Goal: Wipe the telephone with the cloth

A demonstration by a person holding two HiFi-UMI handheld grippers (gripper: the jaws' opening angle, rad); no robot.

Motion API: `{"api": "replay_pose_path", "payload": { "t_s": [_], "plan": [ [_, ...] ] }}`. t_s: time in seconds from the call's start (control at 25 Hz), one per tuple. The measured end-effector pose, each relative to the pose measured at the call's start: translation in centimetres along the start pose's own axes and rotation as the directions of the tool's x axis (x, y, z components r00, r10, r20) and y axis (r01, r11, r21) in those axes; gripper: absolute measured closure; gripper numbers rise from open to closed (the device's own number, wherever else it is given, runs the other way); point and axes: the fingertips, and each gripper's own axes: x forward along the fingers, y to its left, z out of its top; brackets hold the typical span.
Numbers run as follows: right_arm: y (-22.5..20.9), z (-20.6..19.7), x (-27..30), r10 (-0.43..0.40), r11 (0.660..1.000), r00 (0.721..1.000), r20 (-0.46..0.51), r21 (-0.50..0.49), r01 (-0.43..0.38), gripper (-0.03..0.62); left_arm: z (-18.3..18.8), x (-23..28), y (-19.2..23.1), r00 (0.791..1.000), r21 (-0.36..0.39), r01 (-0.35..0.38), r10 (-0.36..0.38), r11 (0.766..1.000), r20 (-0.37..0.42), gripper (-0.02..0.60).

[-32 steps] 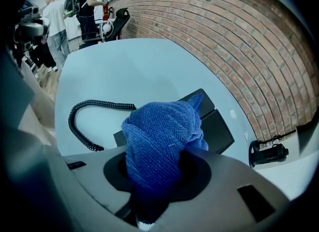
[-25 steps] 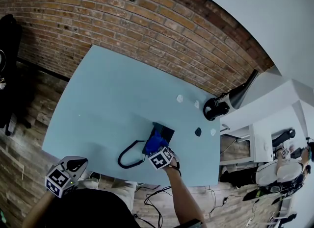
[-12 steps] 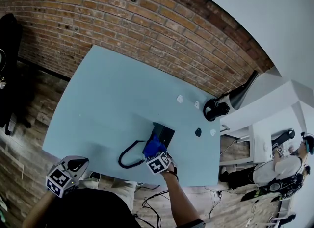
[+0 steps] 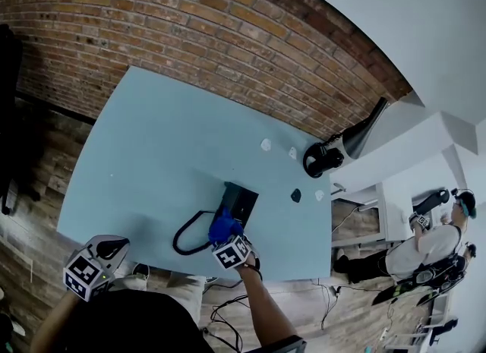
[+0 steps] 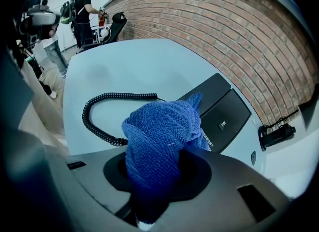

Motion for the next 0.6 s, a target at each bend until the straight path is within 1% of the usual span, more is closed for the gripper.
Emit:
{"api": "replay_pose_path", "payload": {
  "t_s": [0.04, 0.12, 0.2, 0.24, 0.28, 0.32, 0.4, 0.48, 0.52, 0.56, 0.6],
  "plan": [
    [0.3, -0.3, 0.0, 0.017, 1.0, 1.0, 0.006, 0.024, -0.017, 0.453, 0.5, 0.3, -0.1, 1.0, 0.008, 0.006, -0.006, 1.0, 0.007, 0.574],
    [1.0, -0.7, -0.1, 0.079, 0.991, 0.996, 0.035, 0.103, -0.082, 0.453, 1.6, 0.9, -0.2, 1.0, 0.028, 0.015, -0.016, 0.999, 0.022, 0.574],
    [1.8, -1.0, -0.1, 0.147, 0.968, 0.986, 0.081, 0.192, -0.16, 0.451, 3.0, 1.5, -0.4, 0.999, 0.04, 0.022, -0.024, 0.999, 0.039, 0.574],
    [2.1, -1.1, -0.3, 0.171, 0.958, 0.981, 0.094, 0.215, -0.188, 0.451, 3.8, 1.8, -0.6, 0.998, 0.047, 0.028, -0.03, 0.999, 0.052, 0.574],
    [2.4, -1.1, -0.6, 0.189, 0.955, 0.977, 0.096, 0.216, -0.206, 0.451, 4.7, 2.0, -0.8, 0.997, 0.058, 0.034, -0.038, 0.998, 0.064, 0.574],
    [2.5, -1.1, -1.0, 0.205, 0.956, 0.975, 0.09, 0.196, -0.219, 0.451, 5.4, 2.1, -1.1, 0.996, 0.07, 0.04, -0.046, 0.997, 0.076, 0.574],
    [2.6, -0.8, -2.0, 0.249, 0.958, 0.965, 0.076, 0.127, -0.258, 0.451, 6.7, 2.3, -1.8, 0.993, 0.088, 0.055, -0.064, 0.995, 0.095, 0.574],
    [1.7, 0.0, -3.2, 0.292, 0.953, 0.953, 0.081, 0.062, -0.297, 0.451, 7.8, 2.4, -2.5, 0.991, 0.1, 0.068, -0.079, 0.993, 0.11, 0.574],
    [0.5, 0.7, -3.9, 0.285, 0.956, 0.954, 0.093, 0.036, -0.29, 0.451, 8.3, 2.3, -2.8, 0.989, 0.107, 0.073, -0.085, 0.992, 0.117, 0.574],
    [-1.2, 1.5, -4.7, 0.253, 0.966, 0.961, 0.115, 0.018, -0.257, 0.451, 8.6, 2.3, -3.1, 0.988, 0.112, 0.076, -0.09, 0.991, 0.124, 0.574],
    [-3.5, 2.5, -5.5, 0.199, 0.979, 0.969, 0.145, 0.013, -0.203, 0.451, 8.9, 2.3, -3.4, 0.987, 0.113, 0.078, -0.093, 0.991, 0.13, 0.574]
  ]
}}
